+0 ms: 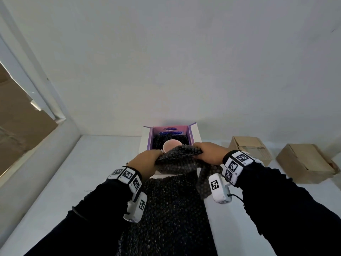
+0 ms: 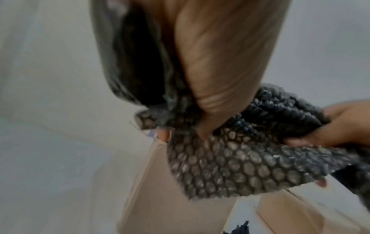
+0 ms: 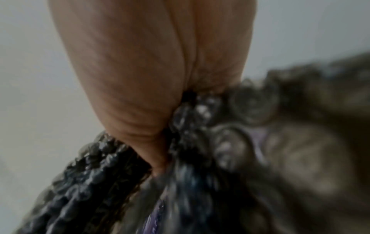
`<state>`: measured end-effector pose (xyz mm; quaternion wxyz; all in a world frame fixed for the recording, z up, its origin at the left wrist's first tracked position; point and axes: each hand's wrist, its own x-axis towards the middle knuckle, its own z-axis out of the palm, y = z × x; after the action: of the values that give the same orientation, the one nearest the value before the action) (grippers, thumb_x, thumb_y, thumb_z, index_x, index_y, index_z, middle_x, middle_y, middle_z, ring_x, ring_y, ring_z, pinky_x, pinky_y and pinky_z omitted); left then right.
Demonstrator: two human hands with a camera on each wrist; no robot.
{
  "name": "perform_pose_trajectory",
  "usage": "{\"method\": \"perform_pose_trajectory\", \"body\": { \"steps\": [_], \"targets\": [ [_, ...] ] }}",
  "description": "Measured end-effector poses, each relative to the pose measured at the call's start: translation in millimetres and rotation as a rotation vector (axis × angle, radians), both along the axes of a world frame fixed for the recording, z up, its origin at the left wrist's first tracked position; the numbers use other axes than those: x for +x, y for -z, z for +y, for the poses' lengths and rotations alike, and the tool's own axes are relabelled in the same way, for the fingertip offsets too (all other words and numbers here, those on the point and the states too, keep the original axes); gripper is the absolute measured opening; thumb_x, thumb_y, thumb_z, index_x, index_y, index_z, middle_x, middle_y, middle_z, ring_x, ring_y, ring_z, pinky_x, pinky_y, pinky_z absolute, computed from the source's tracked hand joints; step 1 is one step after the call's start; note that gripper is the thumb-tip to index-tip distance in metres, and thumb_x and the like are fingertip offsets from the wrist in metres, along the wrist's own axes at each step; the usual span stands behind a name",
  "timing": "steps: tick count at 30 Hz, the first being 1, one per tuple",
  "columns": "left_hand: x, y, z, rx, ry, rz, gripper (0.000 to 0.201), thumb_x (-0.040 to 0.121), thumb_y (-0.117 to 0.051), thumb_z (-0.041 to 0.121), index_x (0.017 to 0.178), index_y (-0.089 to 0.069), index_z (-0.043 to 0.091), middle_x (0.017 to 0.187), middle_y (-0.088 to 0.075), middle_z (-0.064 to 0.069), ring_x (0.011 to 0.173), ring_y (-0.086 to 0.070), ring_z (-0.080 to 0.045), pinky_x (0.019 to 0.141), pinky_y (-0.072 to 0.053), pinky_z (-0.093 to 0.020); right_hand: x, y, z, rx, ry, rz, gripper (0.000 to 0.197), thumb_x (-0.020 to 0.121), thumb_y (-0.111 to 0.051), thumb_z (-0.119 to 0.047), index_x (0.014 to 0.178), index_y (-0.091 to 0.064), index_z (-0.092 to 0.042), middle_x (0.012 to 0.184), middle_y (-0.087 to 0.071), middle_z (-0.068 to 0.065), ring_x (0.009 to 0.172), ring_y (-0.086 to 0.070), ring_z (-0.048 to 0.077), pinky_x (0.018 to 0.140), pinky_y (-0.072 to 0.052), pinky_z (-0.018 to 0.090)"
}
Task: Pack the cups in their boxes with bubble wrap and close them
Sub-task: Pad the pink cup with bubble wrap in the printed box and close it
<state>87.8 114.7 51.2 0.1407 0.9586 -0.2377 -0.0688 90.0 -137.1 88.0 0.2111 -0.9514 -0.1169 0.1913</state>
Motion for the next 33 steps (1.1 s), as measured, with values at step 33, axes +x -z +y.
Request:
{"method": "perform_pose_trajectory", "body": {
  "steps": [33],
  "targets": [
    [47.1, 53.6, -7.6, 0.01, -0.412, -0.406, 0.038, 0.052, -0.071, 0.041, 0.081, -0.061, 0.018, 0.102, -0.053, -0.003, 0.092, -0.048, -0.028, 0.076, -0.034, -0.037, 141.2, 73.9, 85.2, 0.177, -0.224, -0.4, 0.044, 0.081, -0.047, 0.009, 0.108, -0.067, -0.019, 0.115, -0.056, 0.004, 0.11, -0.044, 0.023, 0.093, -0.039, 0.035]
  ]
}}
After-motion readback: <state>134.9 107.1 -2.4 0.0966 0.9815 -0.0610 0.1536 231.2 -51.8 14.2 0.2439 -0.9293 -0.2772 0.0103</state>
